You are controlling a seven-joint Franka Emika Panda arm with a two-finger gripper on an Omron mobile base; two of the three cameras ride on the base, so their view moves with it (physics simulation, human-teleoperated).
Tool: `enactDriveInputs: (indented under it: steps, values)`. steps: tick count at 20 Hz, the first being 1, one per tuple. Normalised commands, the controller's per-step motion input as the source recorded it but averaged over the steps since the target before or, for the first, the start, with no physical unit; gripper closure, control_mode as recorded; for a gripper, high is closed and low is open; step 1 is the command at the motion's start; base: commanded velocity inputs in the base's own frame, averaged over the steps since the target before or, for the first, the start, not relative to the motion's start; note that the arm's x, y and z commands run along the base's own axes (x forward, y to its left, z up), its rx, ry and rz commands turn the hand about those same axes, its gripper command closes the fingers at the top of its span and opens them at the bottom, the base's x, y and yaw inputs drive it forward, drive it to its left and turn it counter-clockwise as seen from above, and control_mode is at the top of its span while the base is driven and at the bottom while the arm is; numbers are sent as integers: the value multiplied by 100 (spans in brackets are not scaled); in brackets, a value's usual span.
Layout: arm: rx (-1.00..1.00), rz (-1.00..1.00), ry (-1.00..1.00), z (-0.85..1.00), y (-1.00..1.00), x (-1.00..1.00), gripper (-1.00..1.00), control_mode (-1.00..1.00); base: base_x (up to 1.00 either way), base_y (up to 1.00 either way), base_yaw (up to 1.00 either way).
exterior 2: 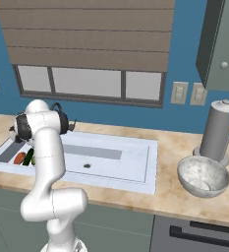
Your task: Pick the cucumbers from the sink and place them in one bowl. Place the sweet potato in the other bowl. Then turn off the sink faucet.
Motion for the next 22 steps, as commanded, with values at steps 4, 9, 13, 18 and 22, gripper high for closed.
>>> enactDriveInputs:
  steps: [4,9,13,18,22]
  values:
    - [0,0,0,-82,0,-18,-100,-100,0,0,0]
    - [0,-1,3,-88,-3,-10,100,-100,0,0,0]
    - [0,-2,9,-63,0,0,100,-100,0,0,0]
    - [0,0,1,-13,0,0,100,-100,0,0,0]
    - [0,0,-2,7,-4,-29,100,-100,0,0,0]
